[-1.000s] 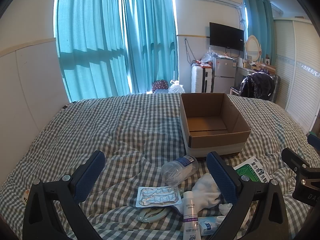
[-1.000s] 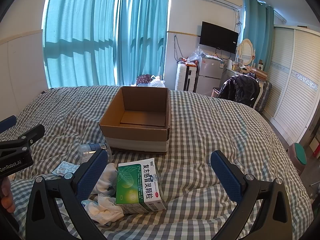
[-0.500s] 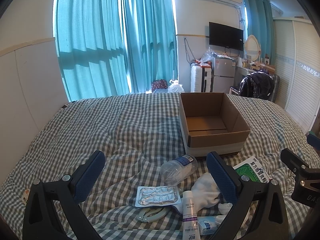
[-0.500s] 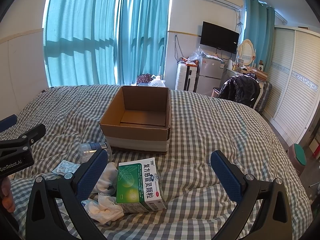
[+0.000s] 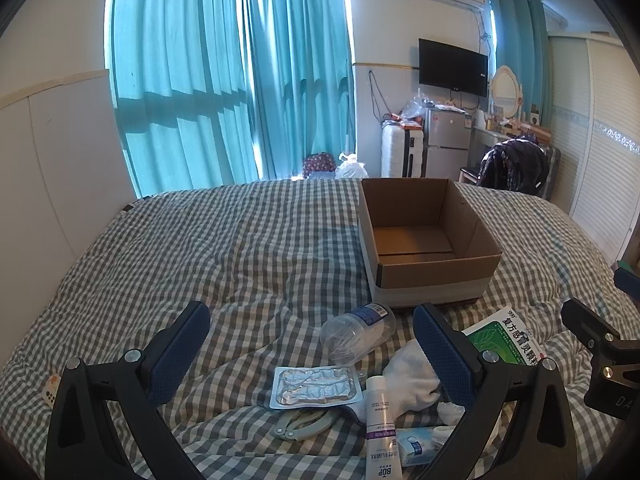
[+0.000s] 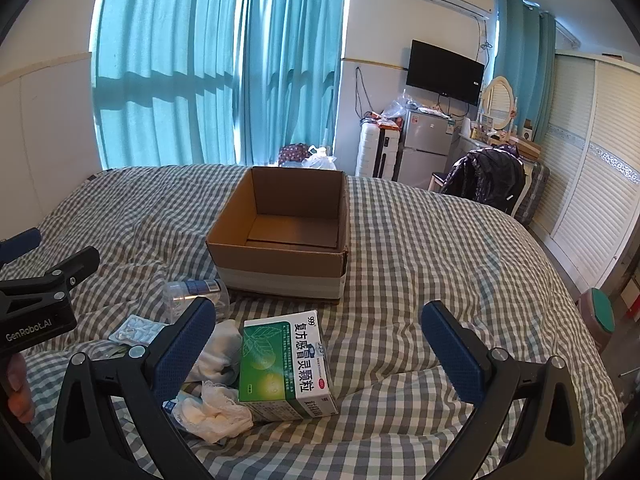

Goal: Organize objects
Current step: 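Move both tools toward the items in front of the cardboard box, then grasp the green medicine box with the right tool while the left tool grasps the white tube, then carry both items over the cardboard box and open both tools to drop them, then withdraw both tools from the box back toward the remaining items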

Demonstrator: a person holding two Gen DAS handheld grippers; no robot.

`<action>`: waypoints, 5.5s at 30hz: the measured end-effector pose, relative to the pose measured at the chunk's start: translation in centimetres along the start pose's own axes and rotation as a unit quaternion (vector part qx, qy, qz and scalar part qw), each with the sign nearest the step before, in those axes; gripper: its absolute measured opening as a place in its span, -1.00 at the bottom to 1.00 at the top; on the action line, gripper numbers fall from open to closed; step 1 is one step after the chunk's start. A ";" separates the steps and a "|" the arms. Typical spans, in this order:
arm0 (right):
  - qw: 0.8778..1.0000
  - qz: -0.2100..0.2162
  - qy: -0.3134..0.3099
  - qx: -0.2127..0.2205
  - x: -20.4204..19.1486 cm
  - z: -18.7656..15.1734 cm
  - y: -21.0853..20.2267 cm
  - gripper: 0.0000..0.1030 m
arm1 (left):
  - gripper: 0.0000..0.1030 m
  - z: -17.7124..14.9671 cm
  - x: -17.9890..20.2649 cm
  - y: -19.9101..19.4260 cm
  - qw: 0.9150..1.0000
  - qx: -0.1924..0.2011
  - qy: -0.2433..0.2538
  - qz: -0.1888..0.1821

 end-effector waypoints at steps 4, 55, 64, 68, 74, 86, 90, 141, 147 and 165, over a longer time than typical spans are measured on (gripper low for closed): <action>1.000 0.004 -0.001 -0.004 -0.1 -0.1 0.1 1.00 | 1.00 -0.2 -0.1 0.2 1.000 -0.006 0.001 0.000; 0.985 0.020 -0.034 -0.168 -2.2 -4.4 9.0 0.51 | -0.61 -8.0 4.8 6.8 0.969 -0.213 0.108 -0.056; 0.993 0.030 -0.037 -0.112 -1.8 -1.3 4.1 0.51 | -0.62 -4.5 4.4 4.1 0.978 -0.173 0.104 -0.045; 0.995 0.034 -0.039 -0.088 -1.4 0.6 2.1 0.51 | -0.62 -1.6 4.3 3.0 0.983 -0.150 0.095 -0.048; 0.997 0.025 -0.052 -0.047 -1.0 5.0 0.0 0.51 | -0.62 3.5 4.4 2.3 0.989 -0.109 0.091 -0.045; 0.998 0.042 -0.036 -0.002 0.3 14.8 2.2 0.51 | -0.62 12.6 6.2 5.8 0.993 -0.066 0.088 -0.045; 0.999 0.041 -0.030 -0.005 0.4 17.3 5.0 0.51 | -0.62 14.8 6.6 8.5 0.993 -0.072 0.080 -0.054; 0.999 0.038 0.020 0.029 2.6 20.3 -0.4 1.00 | 1.00 16.9 3.7 2.5 0.995 -0.010 0.074 -0.066; 0.998 0.036 0.015 0.055 1.6 19.3 -6.8 1.00 | 1.00 16.3 1.1 -2.5 0.997 0.013 0.055 -0.054; 0.997 0.050 -0.013 0.060 -1.7 12.3 -11.0 1.00 | 1.00 10.3 -3.0 -8.1 0.999 0.032 0.033 -0.018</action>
Point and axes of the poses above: each gripper's, at about its wrist camera, not at the fingertips, and y roughly the way its jaws point, x to its right, z to its top, the point moved 4 cm from there along y, roughly the way its jaws point, and after that the axes turned 9 degrees about -x, right-handed, at the moved point
